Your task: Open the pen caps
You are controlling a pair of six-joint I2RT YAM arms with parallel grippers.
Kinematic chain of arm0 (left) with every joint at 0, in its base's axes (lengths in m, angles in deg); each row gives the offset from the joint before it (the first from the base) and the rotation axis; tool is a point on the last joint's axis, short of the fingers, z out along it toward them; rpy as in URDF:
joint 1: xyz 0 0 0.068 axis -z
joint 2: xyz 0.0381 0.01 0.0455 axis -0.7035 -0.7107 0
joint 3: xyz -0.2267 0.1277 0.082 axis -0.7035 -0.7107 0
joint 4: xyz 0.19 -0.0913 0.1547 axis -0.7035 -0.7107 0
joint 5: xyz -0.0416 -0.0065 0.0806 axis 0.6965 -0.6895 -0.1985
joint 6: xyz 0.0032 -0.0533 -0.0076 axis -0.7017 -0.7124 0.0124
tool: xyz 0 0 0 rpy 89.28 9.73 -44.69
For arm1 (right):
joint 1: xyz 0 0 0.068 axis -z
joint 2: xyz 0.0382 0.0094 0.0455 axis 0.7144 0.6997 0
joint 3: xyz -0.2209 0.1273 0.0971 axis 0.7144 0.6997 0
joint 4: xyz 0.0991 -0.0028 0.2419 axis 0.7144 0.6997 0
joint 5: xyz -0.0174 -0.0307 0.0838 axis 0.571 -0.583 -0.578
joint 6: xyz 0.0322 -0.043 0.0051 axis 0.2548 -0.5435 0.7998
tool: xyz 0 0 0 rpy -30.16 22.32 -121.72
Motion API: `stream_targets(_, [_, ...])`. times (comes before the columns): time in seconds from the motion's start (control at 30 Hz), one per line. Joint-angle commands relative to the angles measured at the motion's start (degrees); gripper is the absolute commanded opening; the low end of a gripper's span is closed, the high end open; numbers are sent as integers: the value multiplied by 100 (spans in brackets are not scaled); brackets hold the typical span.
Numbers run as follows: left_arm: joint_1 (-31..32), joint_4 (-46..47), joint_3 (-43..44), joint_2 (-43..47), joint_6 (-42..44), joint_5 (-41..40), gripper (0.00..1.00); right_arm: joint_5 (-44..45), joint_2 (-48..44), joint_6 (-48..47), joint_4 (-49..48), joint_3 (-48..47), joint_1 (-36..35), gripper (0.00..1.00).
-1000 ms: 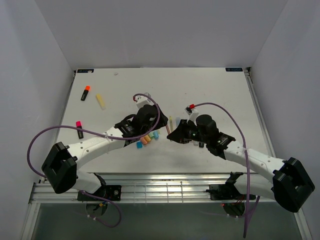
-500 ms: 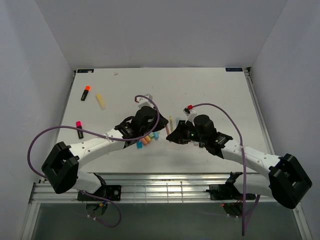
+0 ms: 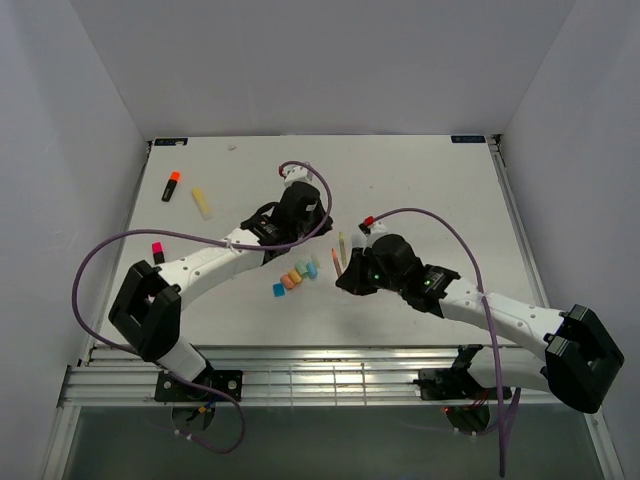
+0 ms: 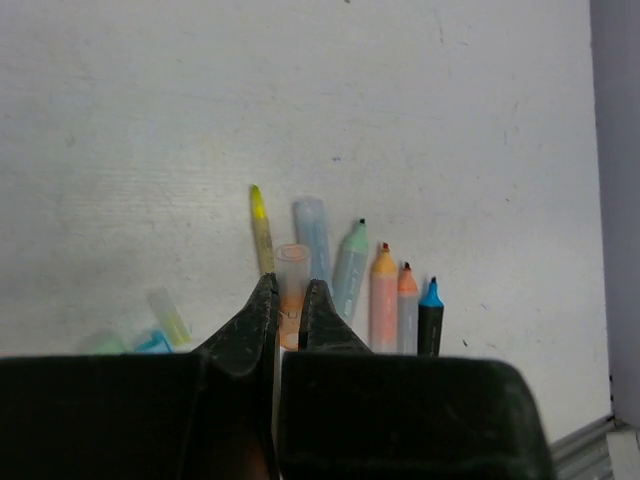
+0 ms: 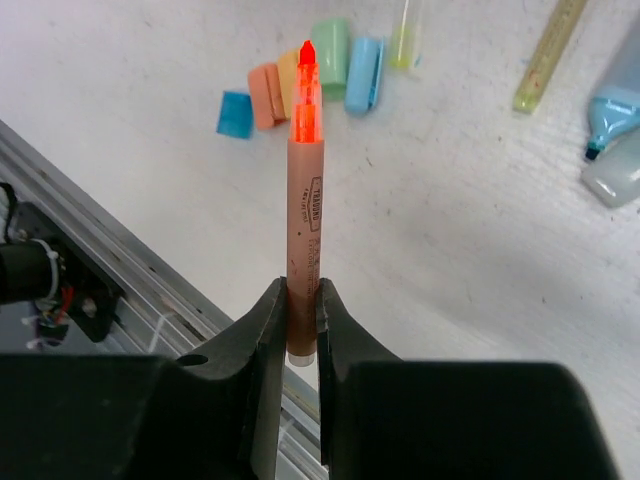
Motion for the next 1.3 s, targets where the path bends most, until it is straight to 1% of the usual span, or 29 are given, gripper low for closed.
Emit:
stream_targets(0.0, [-404,-319,402,-109,676,141,0,895,-9,-353,869,-250,-284,8])
stream_targets(0.03, [-465,-328,481,-145,859,98,0,905,-36,-371,930,-224,-284,8])
stream_targets(0.13, [-509,-390,439,-136,940,27,0,1054,-159,-371,852,-57,-284,8])
stream_targets(0.27, [-510,-188,132,-171,809,395,0,1160,-19,-310,887,-135,-275,8])
stream_targets(0.4, [-501,49,-98,-451,686,1053,0,1152,96,-152,939,-215,-126,8])
stream_targets(0.6, [-501,76,68,-1128,659,1582,0,678,70,-186,922,-241,497,8])
stream_targets(0.63, [-501,76,95,-1277,668,1678,0,625,17,-204,931,-232,698,8])
stream_targets(0.77, [-501,85,227,-1586,729,1749,0,264,-255,-292,922,-154,1279,8])
stream_targets(0.8, [-501,93,236,-1621,729,1750,0,3,-282,-327,913,-136,1402,8])
stream_targets(0.83, [-501,94,271,-1665,729,1758,0,-52,-308,-371,913,-127,1604,8])
stream_targets(0.93, [-501,102,358,-1832,765,1811,0,-246,-343,-494,922,-83,1894,8])
stream_targets(1.07, [-501,41,429,-1982,826,1776,4,-378,-344,-599,896,-21,1984,8])
stream_targets(1.27, [-501,-380,359,-1885,800,1355,5,-527,-221,-644,782,-65,1992,8])
